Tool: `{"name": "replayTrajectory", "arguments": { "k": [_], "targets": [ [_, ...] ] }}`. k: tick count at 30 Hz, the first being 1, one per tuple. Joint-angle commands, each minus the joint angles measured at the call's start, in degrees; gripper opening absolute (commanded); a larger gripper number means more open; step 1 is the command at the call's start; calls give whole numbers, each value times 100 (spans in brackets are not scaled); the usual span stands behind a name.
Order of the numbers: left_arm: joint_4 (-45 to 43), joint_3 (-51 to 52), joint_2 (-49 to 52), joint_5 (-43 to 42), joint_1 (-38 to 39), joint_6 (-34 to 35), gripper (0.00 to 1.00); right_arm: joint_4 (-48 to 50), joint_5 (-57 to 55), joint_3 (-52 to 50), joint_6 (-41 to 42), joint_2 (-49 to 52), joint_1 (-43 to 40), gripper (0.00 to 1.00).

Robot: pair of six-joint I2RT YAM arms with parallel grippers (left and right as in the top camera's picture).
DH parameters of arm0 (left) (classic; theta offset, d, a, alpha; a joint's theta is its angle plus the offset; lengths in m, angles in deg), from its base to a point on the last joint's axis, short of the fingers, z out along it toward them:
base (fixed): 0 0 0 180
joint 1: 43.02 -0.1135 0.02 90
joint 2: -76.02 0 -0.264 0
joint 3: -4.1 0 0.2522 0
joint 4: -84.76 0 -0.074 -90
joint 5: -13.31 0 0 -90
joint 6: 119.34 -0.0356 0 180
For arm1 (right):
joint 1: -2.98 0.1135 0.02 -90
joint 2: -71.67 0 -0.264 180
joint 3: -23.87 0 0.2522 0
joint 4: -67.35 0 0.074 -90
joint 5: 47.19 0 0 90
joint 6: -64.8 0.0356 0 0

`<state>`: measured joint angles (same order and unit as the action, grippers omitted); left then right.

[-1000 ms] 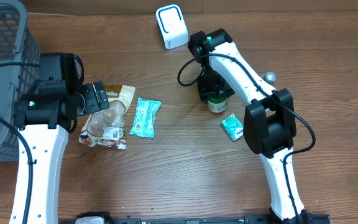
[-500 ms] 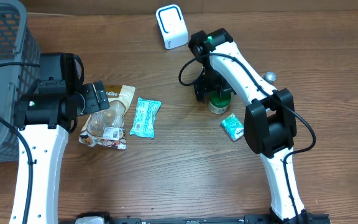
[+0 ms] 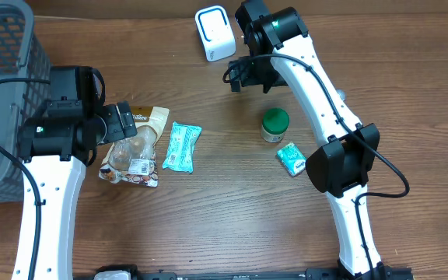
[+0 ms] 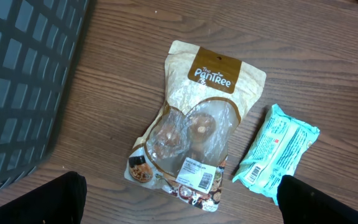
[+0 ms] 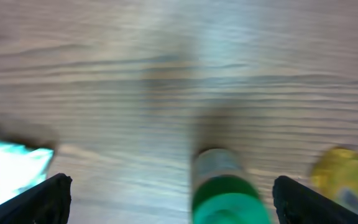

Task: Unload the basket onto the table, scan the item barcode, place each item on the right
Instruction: 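Move the right gripper left toward the mint-green pack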

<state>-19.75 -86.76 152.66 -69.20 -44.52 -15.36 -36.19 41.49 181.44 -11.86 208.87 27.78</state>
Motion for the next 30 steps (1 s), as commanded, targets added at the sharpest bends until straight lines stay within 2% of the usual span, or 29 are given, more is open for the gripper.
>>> {"name": "replayTrajectory", "arguments": {
  "k": [1, 3, 5, 12, 15, 20, 30],
  "targets": [
    [-7, -79, 17, -4, 13, 61, 100, 63, 960, -22, 15, -74, -7, 68],
    [-7, -79, 17, -4, 13, 61, 100, 59, 1045, -125, 24, -74, 7, 52],
    [-7, -79, 17, -4, 13, 61, 99, 70, 1043, -306, 39, -74, 44, 46],
    [-7, -79, 17, -2, 13, 61, 99, 317, 1036, -1202, 35, -72, 96, 46],
    [-7, -79, 17, -4, 13, 61, 99, 304, 688, -1513, 37, -72, 79, 45],
    [-7, -79, 17, -4, 13, 61, 100, -50, -299, -1539, 492, -81, -90, 44],
    [-7, -79, 17, -4, 13, 61, 99, -409, -313, -1364, 417, -101, -227, 45]
  ]
}}
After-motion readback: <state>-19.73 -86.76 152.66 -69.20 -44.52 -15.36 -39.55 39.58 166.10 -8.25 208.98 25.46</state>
